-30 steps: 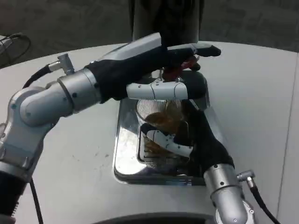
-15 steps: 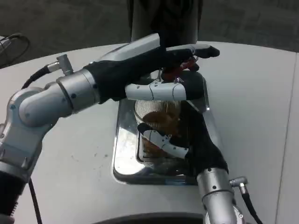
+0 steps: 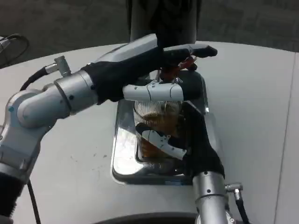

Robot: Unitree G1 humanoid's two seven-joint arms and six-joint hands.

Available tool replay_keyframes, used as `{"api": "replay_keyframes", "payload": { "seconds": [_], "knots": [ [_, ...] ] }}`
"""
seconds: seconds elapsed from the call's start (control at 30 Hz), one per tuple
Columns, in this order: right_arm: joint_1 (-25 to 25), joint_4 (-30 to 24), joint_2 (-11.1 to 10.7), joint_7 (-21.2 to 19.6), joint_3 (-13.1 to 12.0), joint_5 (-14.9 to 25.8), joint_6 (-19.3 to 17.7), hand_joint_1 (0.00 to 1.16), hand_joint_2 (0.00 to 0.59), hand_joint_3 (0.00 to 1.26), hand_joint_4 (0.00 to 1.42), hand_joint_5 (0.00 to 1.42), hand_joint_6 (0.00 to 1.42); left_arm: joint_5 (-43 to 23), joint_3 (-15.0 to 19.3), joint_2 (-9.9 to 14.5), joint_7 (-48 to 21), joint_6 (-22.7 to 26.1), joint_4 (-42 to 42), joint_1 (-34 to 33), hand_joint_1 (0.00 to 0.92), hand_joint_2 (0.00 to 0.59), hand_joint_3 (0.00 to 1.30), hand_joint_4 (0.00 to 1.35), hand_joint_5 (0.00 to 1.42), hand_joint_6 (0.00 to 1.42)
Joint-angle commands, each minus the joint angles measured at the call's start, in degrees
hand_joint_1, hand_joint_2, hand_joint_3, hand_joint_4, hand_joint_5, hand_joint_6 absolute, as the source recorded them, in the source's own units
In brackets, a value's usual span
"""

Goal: Grasp the cup under the faucet to collect the drink, then remove the cup.

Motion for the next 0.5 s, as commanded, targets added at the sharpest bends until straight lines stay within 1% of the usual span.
{"api": "replay_keyframes", "payload": {
  "seconds": [0.03,0.13,0.23,0.5],
  "knots": [
    [1.55,-0.59,0.96,-1.51,-0.08,-0.21,-0.49,0.81,0.242,0.4,0.51,0.52,0.27,1.89,0.67,0.74,1.36,-0.44,0.13,3.29,0.0,0.078,0.15,0.09,0.2,0.14],
    [1.9,-0.99,0.91,-1.84,-0.1,-0.27,-0.41,0.82,0.244,0.42,0.53,0.54,0.29,0.9,2.74,-0.1,4.4,-1.86,-0.65,4.19,0.0,0.081,0.09,0.07,0.2,0.14],
    [2.62,-1.97,1.19,-2.29,0.09,-0.61,-0.11,0.82,0.244,0.43,0.55,0.56,0.3,0.25,4.12,-0.77,6.21,-2.37,-1.34,4.32,0.0,0.088,0.08,0.05,0.2,0.16],
    [4.2,-4.0,1.11,-2.33,0.11,-0.76,0.03,0.82,0.257,0.45,0.57,0.59,0.32,-1.38,6.52,-2.23,7.22,-2.35,-3.59,4.67,0.0,0.09,0.07,0.06,0.21,0.18]
  ]
}}
